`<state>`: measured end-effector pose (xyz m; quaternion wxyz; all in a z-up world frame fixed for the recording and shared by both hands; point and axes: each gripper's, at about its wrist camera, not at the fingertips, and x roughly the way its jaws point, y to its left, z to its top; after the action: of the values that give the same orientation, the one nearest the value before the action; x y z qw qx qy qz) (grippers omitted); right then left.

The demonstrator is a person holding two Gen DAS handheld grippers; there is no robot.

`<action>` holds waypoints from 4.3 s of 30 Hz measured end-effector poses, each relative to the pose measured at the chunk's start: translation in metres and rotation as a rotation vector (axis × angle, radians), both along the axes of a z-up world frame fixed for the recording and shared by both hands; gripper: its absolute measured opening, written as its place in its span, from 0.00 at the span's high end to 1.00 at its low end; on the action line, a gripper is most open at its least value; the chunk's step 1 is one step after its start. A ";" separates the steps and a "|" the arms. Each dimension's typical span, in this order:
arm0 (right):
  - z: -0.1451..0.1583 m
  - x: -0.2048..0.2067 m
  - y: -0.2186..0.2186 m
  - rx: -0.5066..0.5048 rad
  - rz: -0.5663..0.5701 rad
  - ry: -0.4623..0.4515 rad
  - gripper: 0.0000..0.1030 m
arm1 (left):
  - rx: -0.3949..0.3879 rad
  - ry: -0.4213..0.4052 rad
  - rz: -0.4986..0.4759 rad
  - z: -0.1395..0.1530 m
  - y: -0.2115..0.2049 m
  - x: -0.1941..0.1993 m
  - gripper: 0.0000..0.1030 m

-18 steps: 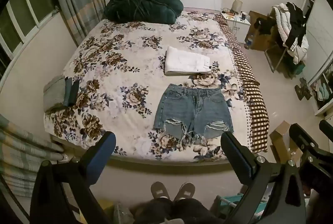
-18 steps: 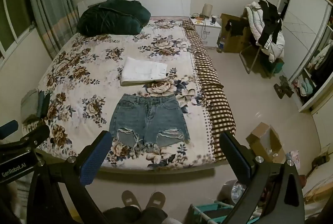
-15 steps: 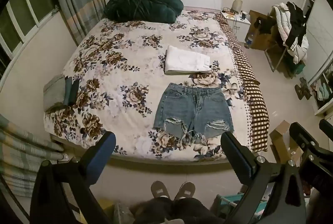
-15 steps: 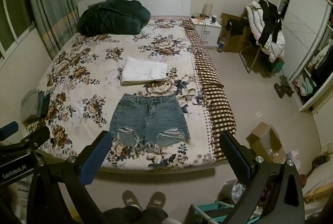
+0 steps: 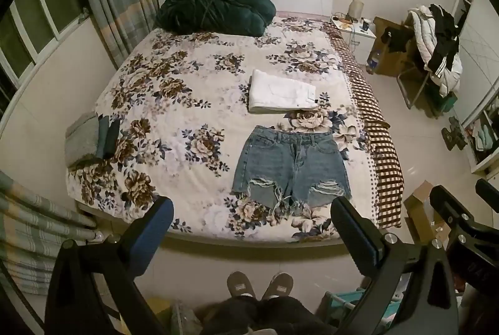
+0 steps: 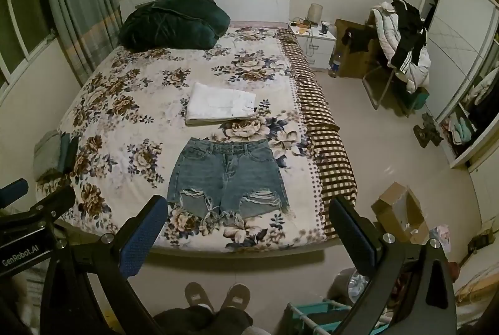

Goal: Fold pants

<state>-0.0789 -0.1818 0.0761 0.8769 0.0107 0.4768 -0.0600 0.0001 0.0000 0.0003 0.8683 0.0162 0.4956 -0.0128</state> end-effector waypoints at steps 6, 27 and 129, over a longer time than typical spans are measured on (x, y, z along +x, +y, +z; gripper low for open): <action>0.001 0.003 0.001 -0.003 -0.003 0.006 0.00 | -0.004 -0.002 -0.002 0.009 0.008 0.004 0.00; 0.013 0.013 -0.001 0.002 0.005 -0.003 0.00 | -0.007 -0.002 -0.001 0.017 -0.005 0.011 0.00; -0.640 0.467 -0.221 0.593 0.292 0.620 0.54 | -0.103 0.392 0.088 -0.459 -0.277 0.182 0.96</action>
<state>0.3880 -0.4026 -0.5640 0.6511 0.1756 0.7100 0.2029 0.1826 -0.2771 -0.4592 0.7547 -0.0525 0.6539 -0.0031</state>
